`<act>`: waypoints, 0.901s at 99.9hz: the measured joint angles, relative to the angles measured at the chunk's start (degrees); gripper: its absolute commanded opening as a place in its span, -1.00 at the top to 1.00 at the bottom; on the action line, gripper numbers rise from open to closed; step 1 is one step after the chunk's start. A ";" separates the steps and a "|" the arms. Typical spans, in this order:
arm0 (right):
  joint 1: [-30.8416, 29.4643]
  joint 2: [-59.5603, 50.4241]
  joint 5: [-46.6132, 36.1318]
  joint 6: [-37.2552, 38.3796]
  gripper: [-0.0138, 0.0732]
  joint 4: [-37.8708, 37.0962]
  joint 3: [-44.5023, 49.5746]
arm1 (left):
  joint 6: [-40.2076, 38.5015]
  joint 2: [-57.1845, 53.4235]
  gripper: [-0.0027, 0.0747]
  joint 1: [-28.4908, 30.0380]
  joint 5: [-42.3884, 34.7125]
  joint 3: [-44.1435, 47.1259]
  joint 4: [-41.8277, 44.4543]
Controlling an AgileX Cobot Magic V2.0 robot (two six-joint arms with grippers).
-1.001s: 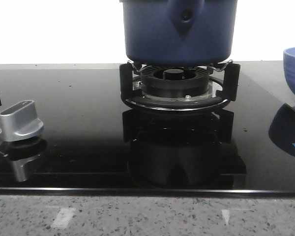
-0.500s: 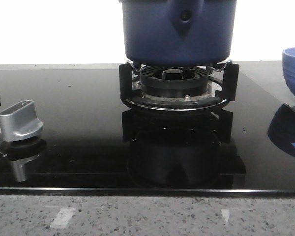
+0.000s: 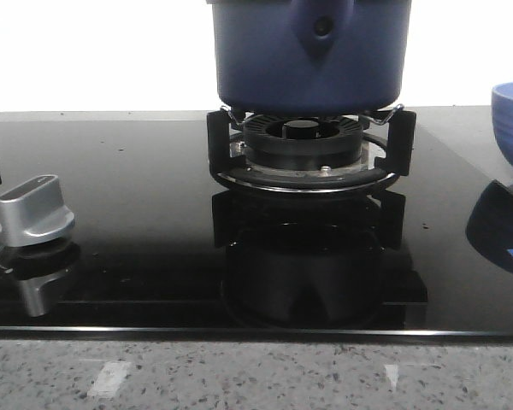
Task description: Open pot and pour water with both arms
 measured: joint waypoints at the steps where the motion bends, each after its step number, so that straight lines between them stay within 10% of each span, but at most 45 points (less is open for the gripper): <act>1: 0.00 -0.11 0.17 0.00 0.84 0.00 0.00 | 0.00 0.00 0.98 0.00 0.00 0.00 0.00; 90: 0.00 -0.13 10.98 0.00 0.84 0.00 0.00 | 0.00 0.00 0.98 0.00 0.00 0.00 0.00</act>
